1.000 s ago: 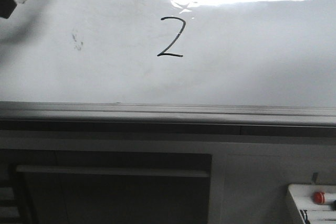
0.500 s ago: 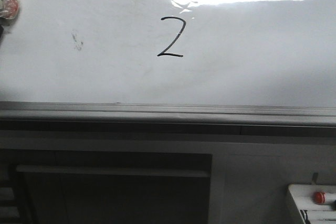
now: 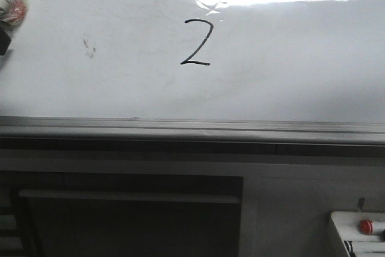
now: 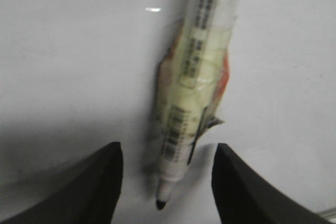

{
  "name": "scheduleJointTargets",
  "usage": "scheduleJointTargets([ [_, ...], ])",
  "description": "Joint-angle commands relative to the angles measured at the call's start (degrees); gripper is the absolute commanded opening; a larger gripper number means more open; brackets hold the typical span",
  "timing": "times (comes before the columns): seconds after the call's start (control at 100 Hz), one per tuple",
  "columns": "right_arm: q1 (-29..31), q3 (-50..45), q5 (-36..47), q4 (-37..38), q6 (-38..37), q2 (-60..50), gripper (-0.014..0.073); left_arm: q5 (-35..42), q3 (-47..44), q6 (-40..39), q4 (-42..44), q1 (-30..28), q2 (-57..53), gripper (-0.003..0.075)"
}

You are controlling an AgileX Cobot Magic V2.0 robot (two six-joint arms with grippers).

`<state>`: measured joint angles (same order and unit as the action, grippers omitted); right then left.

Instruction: Write number 2 on whiteboard

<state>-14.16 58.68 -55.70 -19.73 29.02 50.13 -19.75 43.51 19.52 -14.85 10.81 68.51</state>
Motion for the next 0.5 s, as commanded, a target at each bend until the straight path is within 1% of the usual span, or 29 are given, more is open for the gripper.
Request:
scheduleJointTargets([
  [0.0,0.9,-0.3,3.4,2.5,-5.2,-0.6,0.0334,-5.5,4.5,-0.7,0.0,-2.4,-3.4,0.0412],
  [0.06,2.2,-2.5,3.5,5.5,-10.1,-0.6,0.0334,-10.4,6.3,-0.9,0.1,-4.2,-5.3,0.0412],
  [0.12,4.8,-5.0,4.2,7.5,-14.6,-1.2,0.0334,-14.7,8.2,-0.9,0.6,-5.4,-7.4,0.0412],
  [0.21,9.1,-8.1,5.5,7.6,-17.1,-2.6,0.0332,-20.1,9.7,-1.5,3.3,-6.0,-10.3,0.0410],
  [0.24,10.6,-9.1,5.9,7.6,-18.0,-3.4,0.0332,-21.6,9.7,-2.5,5.4,-6.0,-11.6,0.0408],
  [0.33,14.4,-11.7,7.9,7.6,-20.0,-6.6,0.0332,-25.5,9.0,-8.2,11.5,-6.0,-14.5,0.0409],
  [0.37,15.7,-12.9,9.0,7.5,-20.2,-8.3,0.0332,-25.6,8.1,-9.7,12.9,-6.0,-16.2,0.0409],
  [0.41,16.4,-14.1,10.0,7.5,-20.2,-10.1,0.0332,-24.0,7.0,-10.0,13.2,-6.0,-17.9,0.0408],
  [0.49,16.8,-16.7,13.0,7.5,-20.2,-14.0,0.0330,-17.9,3.2,-10.0,13.2,-6.0,-22.1,0.0408],
])
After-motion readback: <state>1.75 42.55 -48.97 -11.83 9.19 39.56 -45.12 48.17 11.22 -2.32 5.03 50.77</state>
